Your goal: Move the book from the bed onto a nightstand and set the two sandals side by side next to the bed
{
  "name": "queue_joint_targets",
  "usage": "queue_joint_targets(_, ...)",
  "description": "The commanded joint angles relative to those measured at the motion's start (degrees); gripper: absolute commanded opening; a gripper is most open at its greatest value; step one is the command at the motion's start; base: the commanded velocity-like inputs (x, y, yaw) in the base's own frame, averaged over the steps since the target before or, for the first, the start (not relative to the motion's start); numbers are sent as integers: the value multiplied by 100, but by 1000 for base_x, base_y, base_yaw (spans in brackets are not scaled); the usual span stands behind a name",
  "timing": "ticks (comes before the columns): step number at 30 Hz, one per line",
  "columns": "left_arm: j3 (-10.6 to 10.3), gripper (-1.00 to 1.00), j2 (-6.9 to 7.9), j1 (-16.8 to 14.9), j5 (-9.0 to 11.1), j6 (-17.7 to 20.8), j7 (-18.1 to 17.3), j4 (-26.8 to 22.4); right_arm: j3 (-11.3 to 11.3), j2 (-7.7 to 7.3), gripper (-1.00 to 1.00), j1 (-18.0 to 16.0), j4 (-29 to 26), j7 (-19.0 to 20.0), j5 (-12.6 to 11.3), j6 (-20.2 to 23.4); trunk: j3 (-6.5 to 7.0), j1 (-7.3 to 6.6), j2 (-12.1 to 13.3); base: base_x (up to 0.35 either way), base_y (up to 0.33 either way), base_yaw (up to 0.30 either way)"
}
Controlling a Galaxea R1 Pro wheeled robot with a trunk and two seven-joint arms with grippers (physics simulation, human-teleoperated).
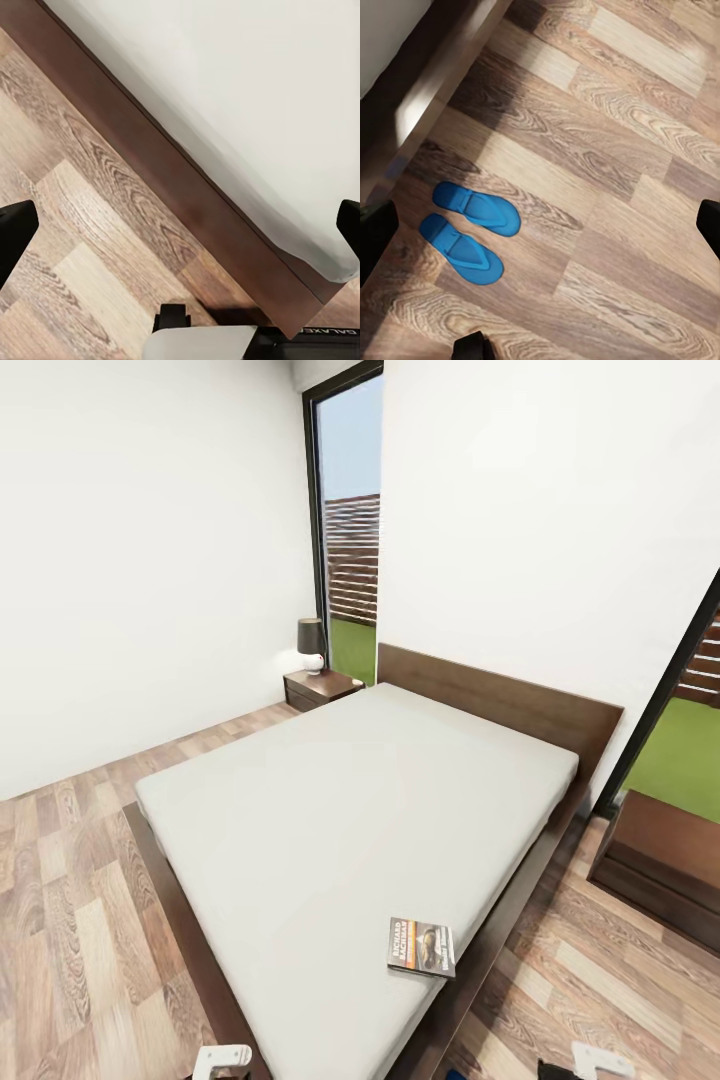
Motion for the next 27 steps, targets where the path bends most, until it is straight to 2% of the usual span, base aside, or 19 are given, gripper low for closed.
queue_joint_targets(1, -45, 100, 6, -7, 61, -1, 18, 2, -45, 3, 100, -7, -1, 8, 57, -24, -12, 3, -12, 0, 0, 0)
queue_joint_targets(4, -36, 100, 3, -19, 79, 123, 16, -19, -51, -6, 100, -16, -29, 137, 52, -27, -12, 3, -12, 0, 0, 0)
queue_joint_targets(7, -38, 100, 4, -93, 88, 453, 15, -133, -54, -30, 100, -50, -47, 571, 52, -9, -12, 3, -12, 0, 0, 0)
queue_joint_targets(14, -18, 100, 33, -362, 113, 1673, -55, -980, -79, -164, 100, -530, -50, 2441, 55, 258, -12, 3, -12, 0, 0, 0)
queue_joint_targets(17, 1, 100, 35, -435, 132, 2138, -118, -1522, -86, -254, 100, -757, -55, 3090, 55, 720, -12, 3, -12, 0, 0, 0)
queue_joint_targets(18, 14, 100, 24, -515, 140, 2439, -144, -1846, -85, -318, 100, -914, -57, 3423, 55, 1045, -12, 3, -12, 0, 0, 0)
queue_joint_targets(23, 30, 100, 5, -855, 170, 2937, -174, -2280, -84, -432, 100, -1268, -60, 4038, 60, 1495, -12, 3, -12, 0, 0, 0)
queue_joint_targets(24, 33, 100, 2, -985, 231, 3029, -179, -2343, -84, -480, 100, -1397, -59, 4209, 61, 1583, -12, 3, -12, 0, 0, 0)
queue_joint_targets(27, 29, 100, 5, -1112, 395, 3108, -184, -2408, -84, -565, 100, -1566, -55, 4398, 63, 1663, -12, 3, -12, 0, 0, 0)
